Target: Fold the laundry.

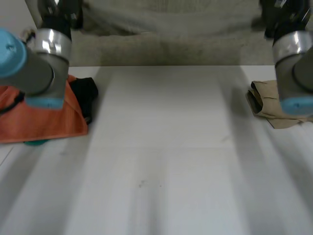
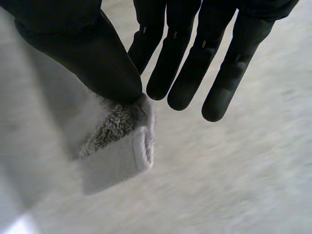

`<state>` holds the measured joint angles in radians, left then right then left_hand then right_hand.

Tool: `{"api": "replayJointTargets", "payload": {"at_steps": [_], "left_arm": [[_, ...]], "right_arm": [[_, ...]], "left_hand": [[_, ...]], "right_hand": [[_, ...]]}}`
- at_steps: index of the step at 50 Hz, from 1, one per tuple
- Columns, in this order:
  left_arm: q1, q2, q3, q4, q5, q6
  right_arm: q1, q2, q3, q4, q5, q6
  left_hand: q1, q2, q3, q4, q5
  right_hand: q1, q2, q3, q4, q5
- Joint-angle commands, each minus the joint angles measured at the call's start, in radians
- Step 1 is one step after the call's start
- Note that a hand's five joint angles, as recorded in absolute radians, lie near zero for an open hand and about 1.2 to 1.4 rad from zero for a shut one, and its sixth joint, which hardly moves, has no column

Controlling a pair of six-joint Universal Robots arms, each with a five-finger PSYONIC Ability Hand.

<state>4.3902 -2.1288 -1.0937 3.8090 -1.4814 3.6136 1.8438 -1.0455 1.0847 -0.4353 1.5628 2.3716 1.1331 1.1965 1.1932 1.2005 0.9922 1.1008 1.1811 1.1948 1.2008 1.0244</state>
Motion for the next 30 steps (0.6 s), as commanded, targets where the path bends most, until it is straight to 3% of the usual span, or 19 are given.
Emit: {"api": "replayJointTargets", "payload": {"at_steps": [1, 5, 12, 19, 24, 27, 30], "left_arm": [[-0.008, -0.069, -0.224, -0.018, 0.046, 0.007], [-0.014, -0.121, -0.296, -0.057, 0.046, 0.017], [-0.023, -0.063, -0.406, -0.326, 0.039, 0.089], [-0.018, 0.165, -0.558, -0.779, -0.039, 0.188], [-0.027, 0.358, -0.698, -1.082, -0.077, 0.204], [-0.046, 0.426, -0.713, -1.138, -0.045, 0.215], [-0.054, 0.437, -0.697, -1.105, -0.017, 0.218]], "right_arm": [[-0.011, 0.148, 0.095, 0.096, -0.033, 0.011], [-0.014, 0.200, 0.098, 0.154, -0.035, 0.014], [-0.017, 0.177, 0.155, 0.328, -0.032, 0.000], [-0.093, -0.054, 0.363, 0.661, -0.035, -0.066], [-0.164, -0.281, 0.604, 0.843, -0.036, -0.301], [-0.202, -0.376, 0.685, 0.865, -0.044, -0.425], [-0.212, -0.392, 0.692, 0.813, -0.043, -0.424]], "left_hand": [[0.263, 0.200, 0.203, 0.196, 0.230], [0.263, 0.200, 0.203, 0.196, 0.230], [0.263, 0.200, 0.203, 0.196, 0.230], [0.263, 0.200, 0.203, 0.196, 0.230], [0.263, 0.200, 0.203, 0.196, 0.230], [0.263, 0.200, 0.203, 0.196, 0.230], [0.263, 0.200, 0.203, 0.196, 0.230]], "right_hand": [[0.295, 0.215, 0.201, 0.195, 0.197], [0.295, 0.215, 0.201, 0.195, 0.197], [0.295, 0.215, 0.201, 0.195, 0.197], [0.295, 0.215, 0.201, 0.195, 0.197], [0.295, 0.215, 0.201, 0.195, 0.197], [0.295, 0.215, 0.201, 0.195, 0.197], [0.295, 0.215, 0.201, 0.195, 0.197]]}}
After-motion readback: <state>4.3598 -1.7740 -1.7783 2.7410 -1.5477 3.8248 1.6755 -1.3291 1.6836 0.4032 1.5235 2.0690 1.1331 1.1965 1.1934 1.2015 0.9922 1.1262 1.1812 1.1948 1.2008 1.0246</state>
